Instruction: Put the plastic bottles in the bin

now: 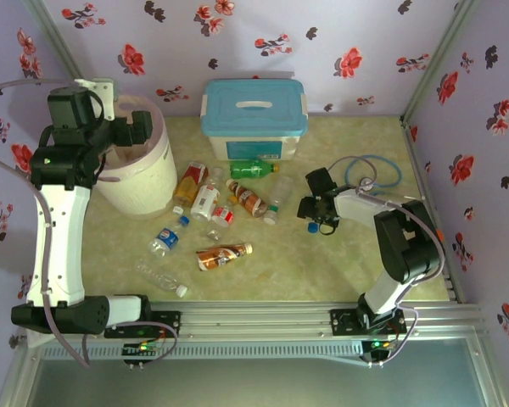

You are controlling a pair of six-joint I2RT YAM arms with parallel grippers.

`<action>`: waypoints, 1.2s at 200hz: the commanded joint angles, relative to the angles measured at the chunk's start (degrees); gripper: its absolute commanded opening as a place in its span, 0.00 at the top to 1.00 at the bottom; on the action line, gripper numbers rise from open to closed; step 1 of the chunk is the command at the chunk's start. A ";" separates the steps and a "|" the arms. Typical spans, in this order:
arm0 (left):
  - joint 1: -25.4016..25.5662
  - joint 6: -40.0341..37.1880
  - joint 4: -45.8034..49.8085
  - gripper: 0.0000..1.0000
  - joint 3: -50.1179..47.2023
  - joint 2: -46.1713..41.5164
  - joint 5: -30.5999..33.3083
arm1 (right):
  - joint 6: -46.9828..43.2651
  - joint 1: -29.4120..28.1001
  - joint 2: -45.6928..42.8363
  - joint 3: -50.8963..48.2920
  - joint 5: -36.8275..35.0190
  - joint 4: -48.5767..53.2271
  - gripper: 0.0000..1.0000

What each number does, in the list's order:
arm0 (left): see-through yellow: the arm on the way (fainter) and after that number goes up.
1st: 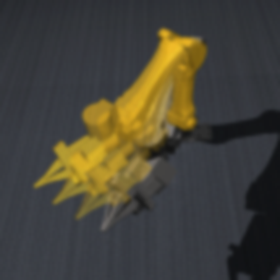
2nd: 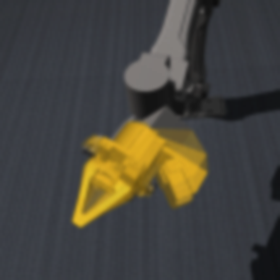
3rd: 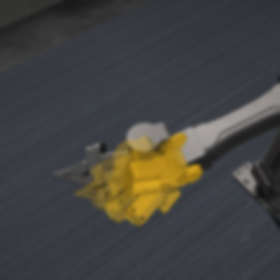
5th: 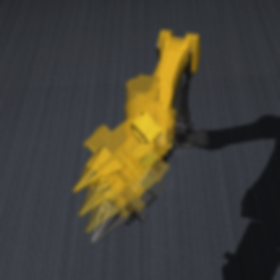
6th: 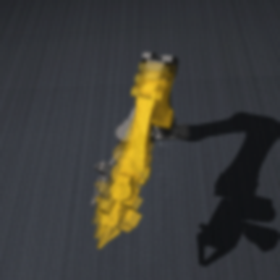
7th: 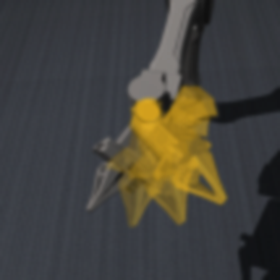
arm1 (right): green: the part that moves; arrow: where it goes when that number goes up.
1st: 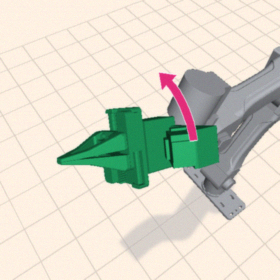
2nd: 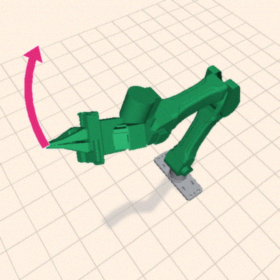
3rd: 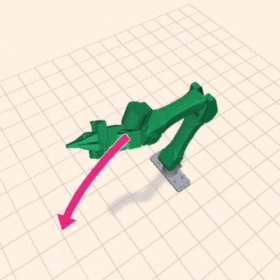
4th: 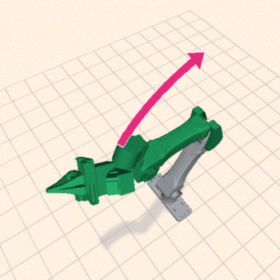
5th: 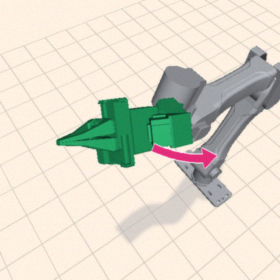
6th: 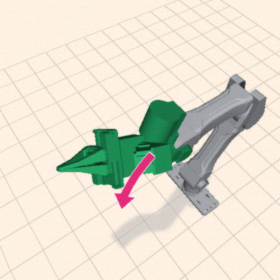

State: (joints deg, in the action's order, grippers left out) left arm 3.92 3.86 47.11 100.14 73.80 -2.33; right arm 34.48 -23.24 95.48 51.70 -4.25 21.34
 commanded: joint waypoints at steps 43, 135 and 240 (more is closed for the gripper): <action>6.79 14.01 -10.49 0.01 -5.60 -0.93 -14.26 | -1.14 0.00 -3.70 -0.44 -0.41 0.99 0.44; 25.01 26.95 -27.56 0.00 -13.94 6.42 -18.63 | -15.65 0.39 -20.11 -4.17 16.09 -5.96 0.51; 36.56 33.75 -40.70 0.00 -22.25 14.77 -18.59 | -23.27 -11.78 -31.46 -14.80 10.51 -34.85 0.61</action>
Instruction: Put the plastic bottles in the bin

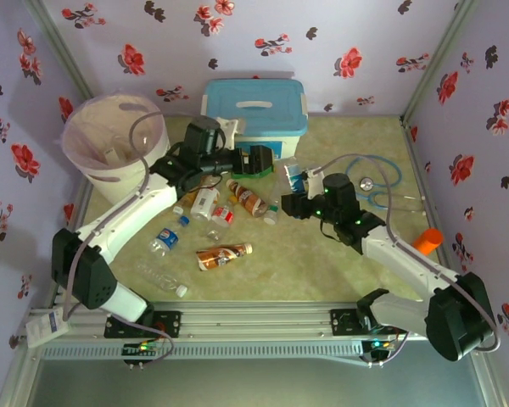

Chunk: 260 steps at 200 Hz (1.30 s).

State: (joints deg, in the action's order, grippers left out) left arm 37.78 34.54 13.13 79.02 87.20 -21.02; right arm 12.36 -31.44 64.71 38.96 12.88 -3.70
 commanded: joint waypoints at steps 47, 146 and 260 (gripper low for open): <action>4.17 8.84 -14.27 0.00 -5.78 2.61 0.44 | 2.54 -6.41 0.68 -4.69 -9.73 -21.04 0.61; 4.37 14.24 -23.78 0.23 -9.24 4.95 -0.69 | 5.83 -6.79 4.90 -4.91 -4.36 -28.16 0.57; 4.16 11.27 -20.60 0.47 -7.42 4.95 1.07 | 5.80 -6.53 5.17 -3.06 -4.28 -24.55 0.31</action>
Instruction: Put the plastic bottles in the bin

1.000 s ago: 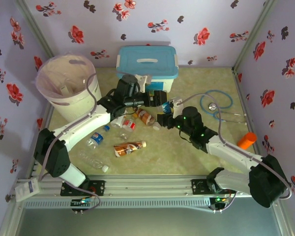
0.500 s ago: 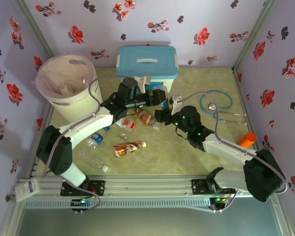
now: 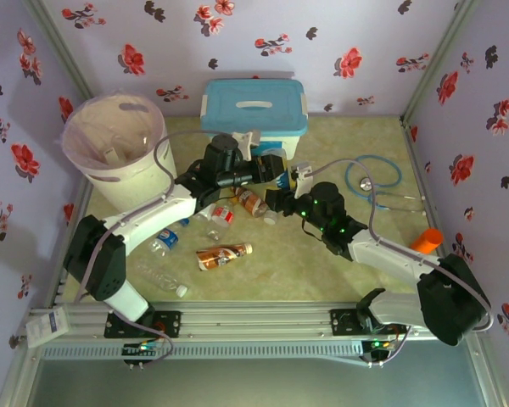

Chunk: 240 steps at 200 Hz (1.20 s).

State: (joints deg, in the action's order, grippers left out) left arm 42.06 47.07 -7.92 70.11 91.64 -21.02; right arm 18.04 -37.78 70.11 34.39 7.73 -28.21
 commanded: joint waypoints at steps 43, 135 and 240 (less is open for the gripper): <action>-1.94 -4.03 4.06 0.49 3.33 -0.57 1.99 | 4.76 7.58 -4.22 0.06 8.64 4.23 0.01; -14.53 -15.87 19.54 0.57 17.78 -5.94 2.01 | 7.26 15.80 -9.64 -0.60 11.24 13.88 0.01; -49.26 -29.15 41.69 1.00 29.63 -16.13 10.99 | 7.37 15.82 -7.25 2.17 8.36 21.02 0.01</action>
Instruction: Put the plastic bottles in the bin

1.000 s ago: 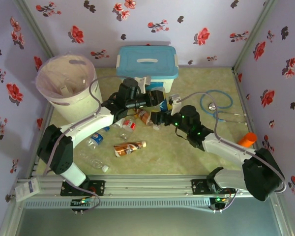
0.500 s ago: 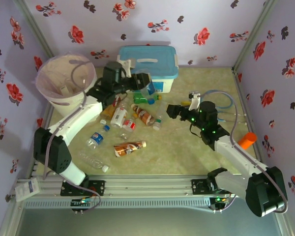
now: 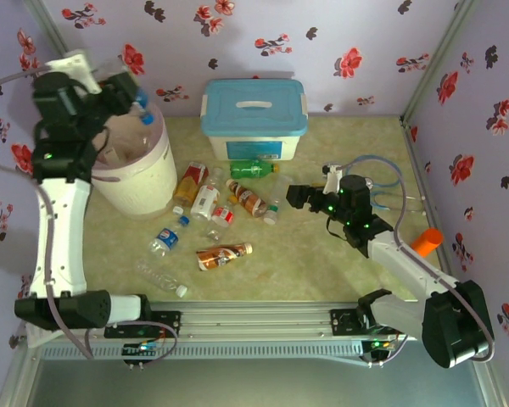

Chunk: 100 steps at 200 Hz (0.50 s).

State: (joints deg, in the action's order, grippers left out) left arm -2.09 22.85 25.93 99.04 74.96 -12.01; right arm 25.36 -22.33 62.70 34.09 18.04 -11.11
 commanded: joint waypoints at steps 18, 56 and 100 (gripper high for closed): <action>-7.70 -8.78 12.30 1.00 2.15 3.13 1.99 | 0.30 0.38 0.40 4.50 -4.40 8.58 0.01; -9.40 -13.82 19.15 1.00 6.51 11.72 1.75 | 1.38 0.38 0.41 4.40 -6.19 10.00 0.02; -8.90 -14.59 24.61 1.00 11.43 19.99 -5.10 | 0.94 0.51 0.62 3.80 -5.90 10.12 0.02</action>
State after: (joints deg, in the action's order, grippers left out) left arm -11.05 10.85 45.63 106.67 92.99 -12.60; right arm 26.15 -22.22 63.02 37.30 13.08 -1.65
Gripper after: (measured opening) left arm 0.465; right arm 0.981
